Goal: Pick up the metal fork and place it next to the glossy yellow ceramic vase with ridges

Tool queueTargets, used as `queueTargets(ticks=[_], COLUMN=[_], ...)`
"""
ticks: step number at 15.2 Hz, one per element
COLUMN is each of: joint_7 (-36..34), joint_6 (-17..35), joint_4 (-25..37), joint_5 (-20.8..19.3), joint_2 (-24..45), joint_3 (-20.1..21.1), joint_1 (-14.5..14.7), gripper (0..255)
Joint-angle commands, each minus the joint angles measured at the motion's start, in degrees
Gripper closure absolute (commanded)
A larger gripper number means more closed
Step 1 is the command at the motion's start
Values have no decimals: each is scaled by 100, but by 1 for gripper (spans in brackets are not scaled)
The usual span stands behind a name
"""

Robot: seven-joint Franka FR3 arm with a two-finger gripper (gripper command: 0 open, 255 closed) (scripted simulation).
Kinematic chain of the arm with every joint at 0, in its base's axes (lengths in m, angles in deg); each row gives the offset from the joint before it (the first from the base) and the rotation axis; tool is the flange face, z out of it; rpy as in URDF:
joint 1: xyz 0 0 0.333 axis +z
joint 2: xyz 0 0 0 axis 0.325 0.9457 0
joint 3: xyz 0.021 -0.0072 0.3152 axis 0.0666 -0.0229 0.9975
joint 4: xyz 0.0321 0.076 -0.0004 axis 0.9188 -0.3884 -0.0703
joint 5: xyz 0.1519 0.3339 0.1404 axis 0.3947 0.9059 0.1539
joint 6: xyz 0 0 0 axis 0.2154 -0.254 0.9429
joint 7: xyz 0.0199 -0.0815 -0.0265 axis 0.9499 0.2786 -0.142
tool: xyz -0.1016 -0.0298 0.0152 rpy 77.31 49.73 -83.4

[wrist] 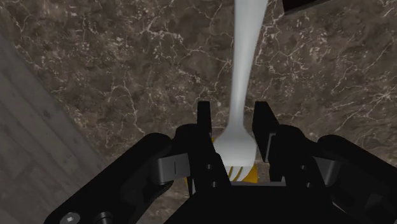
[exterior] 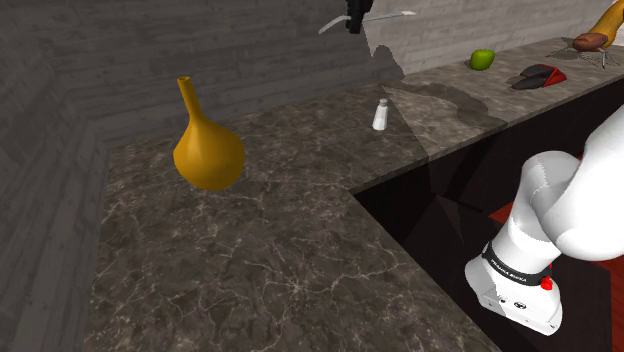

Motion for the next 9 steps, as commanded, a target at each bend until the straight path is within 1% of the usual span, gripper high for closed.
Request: queueTargets(ticks=[1, 5, 9], joint_7=[-195, -551, -877], joint_6=[-23, -155, -447], joint_4=[304, 1119, 2285], joint_5=[47, 123, 188], joint_2=[287, 989, 1878], joint_3=[105, 286, 430], joint_1=[78, 236, 388], gripper=[255, 255, 255])
